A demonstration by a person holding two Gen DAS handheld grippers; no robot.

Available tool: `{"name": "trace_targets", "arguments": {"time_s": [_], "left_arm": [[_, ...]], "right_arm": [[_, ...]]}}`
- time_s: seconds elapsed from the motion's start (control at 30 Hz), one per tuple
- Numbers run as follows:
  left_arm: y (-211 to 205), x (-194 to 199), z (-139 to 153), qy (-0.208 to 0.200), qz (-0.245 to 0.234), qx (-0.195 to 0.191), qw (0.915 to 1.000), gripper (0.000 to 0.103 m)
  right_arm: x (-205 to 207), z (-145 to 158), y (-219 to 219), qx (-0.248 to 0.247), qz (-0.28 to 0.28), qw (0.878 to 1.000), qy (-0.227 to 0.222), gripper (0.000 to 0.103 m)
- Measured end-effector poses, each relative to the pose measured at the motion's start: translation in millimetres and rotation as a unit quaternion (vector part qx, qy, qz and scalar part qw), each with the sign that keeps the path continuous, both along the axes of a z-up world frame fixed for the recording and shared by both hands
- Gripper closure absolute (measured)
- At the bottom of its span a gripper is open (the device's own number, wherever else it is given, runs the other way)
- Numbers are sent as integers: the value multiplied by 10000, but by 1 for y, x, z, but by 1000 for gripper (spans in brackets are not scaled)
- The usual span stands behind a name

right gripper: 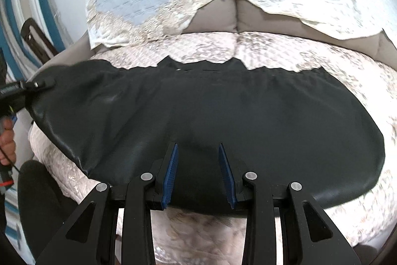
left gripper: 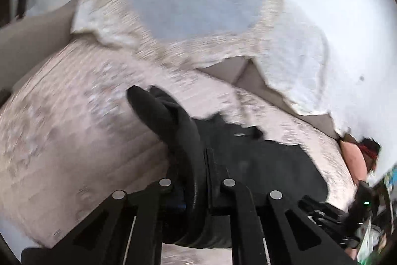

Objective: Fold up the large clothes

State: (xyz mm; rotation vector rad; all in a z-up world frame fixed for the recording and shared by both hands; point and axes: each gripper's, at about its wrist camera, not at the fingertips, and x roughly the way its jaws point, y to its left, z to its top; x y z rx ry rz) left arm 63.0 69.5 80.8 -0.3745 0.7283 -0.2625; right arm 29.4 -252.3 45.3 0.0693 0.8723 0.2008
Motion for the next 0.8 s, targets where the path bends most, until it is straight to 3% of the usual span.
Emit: {"name": "trace_targets", "arguments": {"time_s": [0.13, 0.27, 0.37, 0.57, 0.67, 0.8], "left_arm": [[-51, 10, 27, -284, -672, -44, 9973, 94], [-115, 21, 27, -304, -1342, 5, 9905, 94], [-156, 29, 5, -108, -1737, 24, 9847, 95], [-211, 43, -71, 782, -2343, 89, 9690, 95], [-216, 37, -72, 788, -2458, 15, 9661, 90], [-210, 17, -48, 584, -2755, 9, 9595, 69]], "right_arm": [[-7, 3, -21, 121, -233, 9996, -40, 68], [-14, 2, -41, 202, -474, 9987, -35, 68], [-19, -1, -56, 258, -651, 9975, 21, 68], [-22, -11, -74, 417, -813, 9957, 180, 68], [-20, -12, -77, 585, -826, 9946, 228, 68], [-16, -7, -77, 957, -755, 9923, 221, 68]]}}
